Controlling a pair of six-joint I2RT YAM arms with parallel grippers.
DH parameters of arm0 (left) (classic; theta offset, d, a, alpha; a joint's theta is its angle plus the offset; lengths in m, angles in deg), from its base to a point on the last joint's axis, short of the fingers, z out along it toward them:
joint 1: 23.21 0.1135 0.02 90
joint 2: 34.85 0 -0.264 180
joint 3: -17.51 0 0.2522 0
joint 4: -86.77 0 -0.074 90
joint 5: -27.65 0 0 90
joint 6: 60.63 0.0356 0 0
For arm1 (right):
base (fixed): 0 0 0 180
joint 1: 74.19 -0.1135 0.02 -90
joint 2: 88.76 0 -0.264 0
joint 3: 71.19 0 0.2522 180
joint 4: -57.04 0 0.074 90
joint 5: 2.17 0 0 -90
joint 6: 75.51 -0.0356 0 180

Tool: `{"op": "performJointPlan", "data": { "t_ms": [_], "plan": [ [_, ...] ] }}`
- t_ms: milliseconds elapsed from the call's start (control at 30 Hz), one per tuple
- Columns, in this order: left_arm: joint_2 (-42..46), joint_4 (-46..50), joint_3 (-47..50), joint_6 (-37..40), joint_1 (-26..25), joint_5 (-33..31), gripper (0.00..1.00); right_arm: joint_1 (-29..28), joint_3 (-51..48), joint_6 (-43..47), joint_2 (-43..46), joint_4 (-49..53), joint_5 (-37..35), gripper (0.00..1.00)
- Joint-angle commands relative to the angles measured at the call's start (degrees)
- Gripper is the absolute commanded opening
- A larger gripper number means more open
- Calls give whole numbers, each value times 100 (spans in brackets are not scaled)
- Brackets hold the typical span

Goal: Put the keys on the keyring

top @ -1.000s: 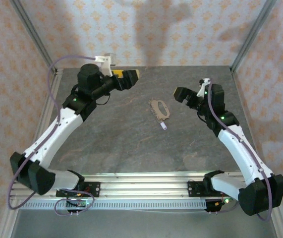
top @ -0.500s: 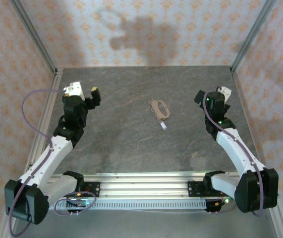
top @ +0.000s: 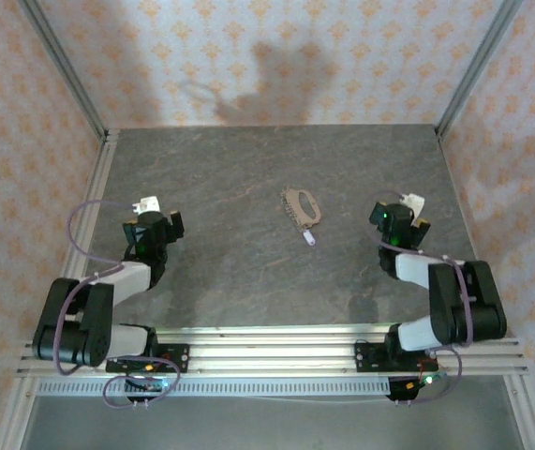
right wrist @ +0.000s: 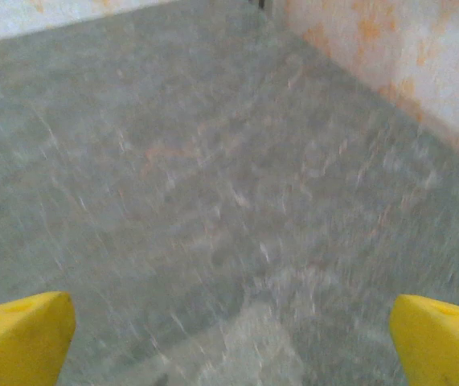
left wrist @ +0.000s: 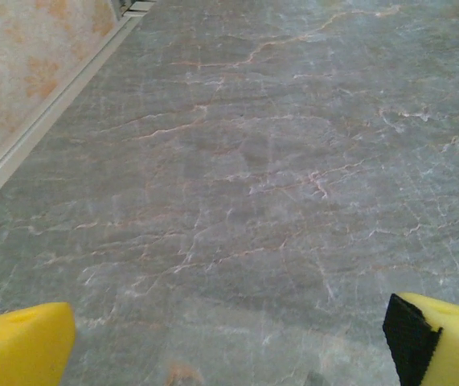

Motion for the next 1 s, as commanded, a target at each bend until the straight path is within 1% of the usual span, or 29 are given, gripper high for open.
{"op": "performJointPlan", "data": {
  "t_ms": [0, 33, 67, 100, 133, 167, 200, 233, 267, 300, 533, 633, 967],
  "plan": [
    [-421, -853, -215, 333, 70, 503, 100, 37, -303, 353, -368, -1820, 602, 100],
    [-642, -913, -276, 382, 68, 632, 100, 61, 4, 425, -164, -885, 937, 100],
    [-931, -1117, -327, 475, 60, 761, 100, 106, 210, 547, -342, -668, 1317, 100],
    [-921, -1179, -302, 489, 54, 807, 100, 141, 263, 496, -440, -728, 1414, 100],
    [-866, -881, -378, 472, 59, 824, 100, 257, 297, 439, -348, -496, 1604, 100],
    [-930, -1200, -297, 493, 63, 847, 100, 291, 307, 433, -348, -426, 1656, 100],
    [-885, -957, -356, 475, 76, 890, 100, 292, 283, 416, -403, -590, 1658, 99],
    [-931, -1111, -323, 473, 85, 901, 100, 292, 335, 423, -364, -437, 1656, 100],
    [-896, -984, -355, 467, 86, 903, 100, 292, 330, 424, -365, -417, 1657, 100],
    [-925, -1092, -330, 478, 86, 903, 100, 292, 310, 431, -379, -506, 1657, 100],
    [-902, -1078, -316, 507, 43, 814, 100, 274, 222, 475, -297, -567, 1626, 100],
    [-904, -1090, -309, 507, 42, 815, 100, 177, 234, 521, -301, -560, 1460, 99],
    [-901, -1073, -322, 507, 42, 815, 100, 201, 343, 483, -371, -429, 1505, 100]
  ]
}}
